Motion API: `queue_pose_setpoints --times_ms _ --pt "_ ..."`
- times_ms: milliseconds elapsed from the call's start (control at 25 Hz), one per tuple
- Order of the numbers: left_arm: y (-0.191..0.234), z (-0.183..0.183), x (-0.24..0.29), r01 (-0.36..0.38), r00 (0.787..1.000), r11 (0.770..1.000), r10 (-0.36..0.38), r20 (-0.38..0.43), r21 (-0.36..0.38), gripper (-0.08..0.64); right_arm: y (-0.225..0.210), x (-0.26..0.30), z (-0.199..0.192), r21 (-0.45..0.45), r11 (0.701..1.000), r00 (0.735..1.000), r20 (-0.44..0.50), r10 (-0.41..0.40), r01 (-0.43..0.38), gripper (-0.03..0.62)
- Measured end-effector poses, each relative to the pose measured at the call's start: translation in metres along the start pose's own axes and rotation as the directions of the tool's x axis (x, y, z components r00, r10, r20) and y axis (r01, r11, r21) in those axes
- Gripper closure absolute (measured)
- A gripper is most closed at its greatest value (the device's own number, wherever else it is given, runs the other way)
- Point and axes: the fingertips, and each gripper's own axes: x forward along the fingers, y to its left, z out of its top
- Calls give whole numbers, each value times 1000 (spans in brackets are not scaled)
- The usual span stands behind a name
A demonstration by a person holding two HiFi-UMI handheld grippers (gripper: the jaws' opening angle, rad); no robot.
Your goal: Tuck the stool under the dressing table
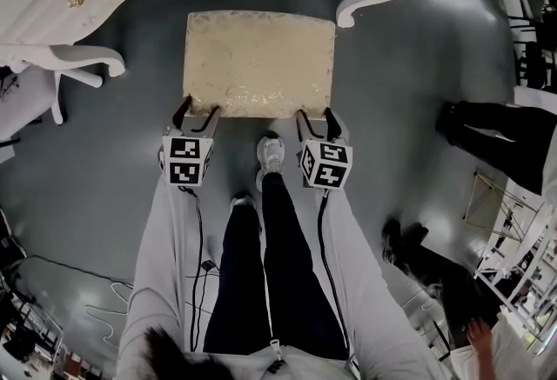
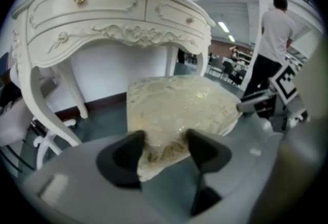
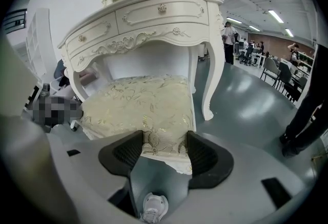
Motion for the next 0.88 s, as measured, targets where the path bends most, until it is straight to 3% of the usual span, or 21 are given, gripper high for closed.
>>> queue_pose_setpoints --times_ms 440,880 --pt "26 44 37 -32 999 997 34 22 -73 273 -14 50 64 -58 997 999 18 46 -45 321" --pt "34 70 58 -57 997 991 62 37 -117 273 -27 81 102 -105 991 997 13 78 -76 322"
